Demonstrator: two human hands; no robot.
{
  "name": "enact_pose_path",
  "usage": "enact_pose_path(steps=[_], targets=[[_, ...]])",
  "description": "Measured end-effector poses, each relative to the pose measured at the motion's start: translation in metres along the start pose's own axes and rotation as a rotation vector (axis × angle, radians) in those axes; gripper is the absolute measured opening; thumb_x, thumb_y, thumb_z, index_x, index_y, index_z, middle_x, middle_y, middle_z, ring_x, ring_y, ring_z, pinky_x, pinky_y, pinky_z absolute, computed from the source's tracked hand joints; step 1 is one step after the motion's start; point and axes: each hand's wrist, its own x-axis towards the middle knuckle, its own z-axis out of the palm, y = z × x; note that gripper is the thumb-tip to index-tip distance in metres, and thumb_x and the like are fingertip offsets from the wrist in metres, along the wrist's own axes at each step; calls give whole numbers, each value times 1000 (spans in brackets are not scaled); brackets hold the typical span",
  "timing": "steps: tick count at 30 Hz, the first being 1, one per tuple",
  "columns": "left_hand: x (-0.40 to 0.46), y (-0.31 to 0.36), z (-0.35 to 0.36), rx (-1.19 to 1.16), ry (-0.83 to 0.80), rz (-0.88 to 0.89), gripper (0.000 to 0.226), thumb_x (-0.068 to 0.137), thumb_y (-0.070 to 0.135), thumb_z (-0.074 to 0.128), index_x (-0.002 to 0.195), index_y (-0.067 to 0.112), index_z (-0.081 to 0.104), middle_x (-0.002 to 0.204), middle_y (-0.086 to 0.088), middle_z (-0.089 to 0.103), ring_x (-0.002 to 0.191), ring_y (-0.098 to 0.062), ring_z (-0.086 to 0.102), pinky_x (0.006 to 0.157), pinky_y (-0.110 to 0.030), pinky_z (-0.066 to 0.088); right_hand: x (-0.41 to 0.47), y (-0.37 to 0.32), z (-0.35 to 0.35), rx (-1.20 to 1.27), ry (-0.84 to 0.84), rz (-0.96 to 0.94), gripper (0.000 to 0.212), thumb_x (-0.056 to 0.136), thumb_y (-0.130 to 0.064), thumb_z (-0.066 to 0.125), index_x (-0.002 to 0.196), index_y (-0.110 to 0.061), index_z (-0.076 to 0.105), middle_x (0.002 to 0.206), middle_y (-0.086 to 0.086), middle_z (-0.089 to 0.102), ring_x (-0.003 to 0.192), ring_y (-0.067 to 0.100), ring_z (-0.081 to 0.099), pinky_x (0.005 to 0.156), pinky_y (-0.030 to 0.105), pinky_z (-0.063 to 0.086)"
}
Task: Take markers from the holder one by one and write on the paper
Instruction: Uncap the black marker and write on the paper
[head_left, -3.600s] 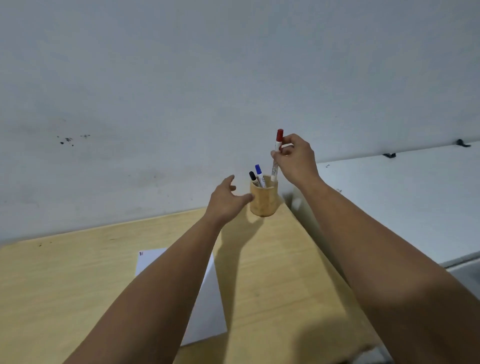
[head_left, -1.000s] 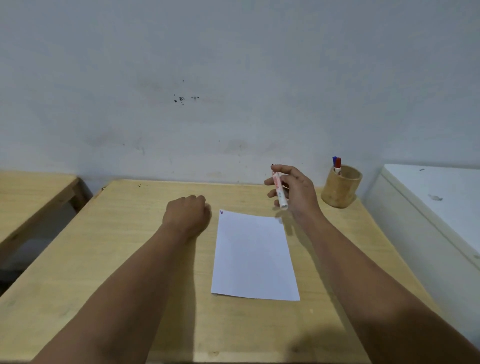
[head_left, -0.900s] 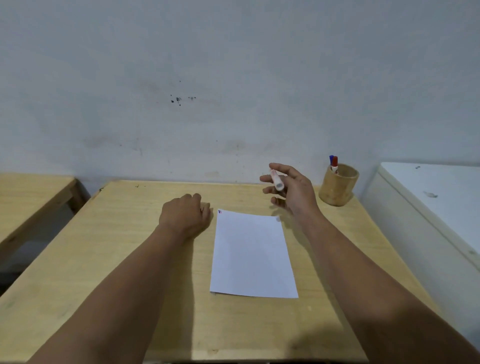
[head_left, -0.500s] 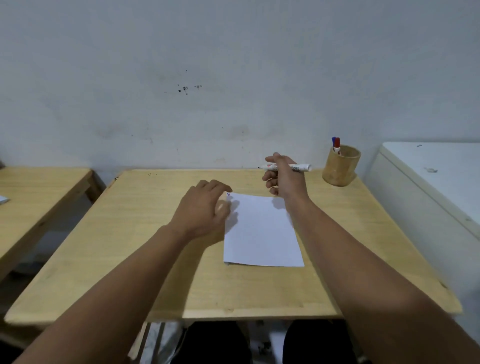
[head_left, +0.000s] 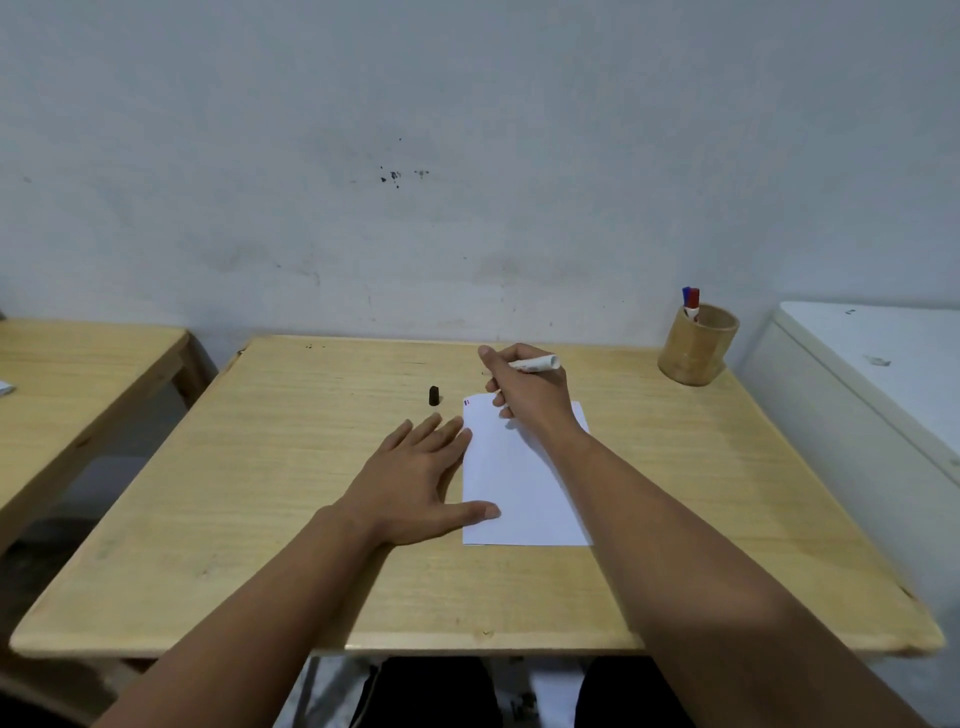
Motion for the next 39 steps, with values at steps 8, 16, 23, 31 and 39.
enact_pose_path(steps=[8,16,23,31,39], targets=[[0,-2,2,-11,15,8,110,79,95,36,165,31,15,173,11,5,159,-10,-4,130,-42,1,10,19,18,18,37,8,34,93,-28,75,85,2,63,66,13,68,54,18,63,54,30,52],[-5,0,2,-32,59,-77,112,77,98,32,165,30,17,173,7,8,160,-12,0,128,-51,-1,14,38,21,-65,85,-11,38,91,-32,76,68,-9,57,62,9,67,52,20,66,53,28,50],[-4,2,2,12,29,-108,119,73,101,29,165,25,20,173,4,4,160,-12,-2,128,-52,-3,15,41,21,-29,68,5,30,92,-22,71,68,-11,56,64,11,68,56,21,68,54,30,51],[-4,2,1,18,20,-111,120,72,101,29,165,26,19,173,5,4,160,-11,-4,128,-51,-3,13,39,21,-129,48,-20,26,84,-30,73,66,-14,65,64,12,73,54,17,71,61,38,59],[-4,2,1,7,19,-115,120,72,101,31,165,26,20,173,6,4,159,-10,-3,128,-52,-2,13,39,22,-183,19,-59,22,75,-38,71,59,-26,63,59,3,70,55,19,70,67,49,63]])
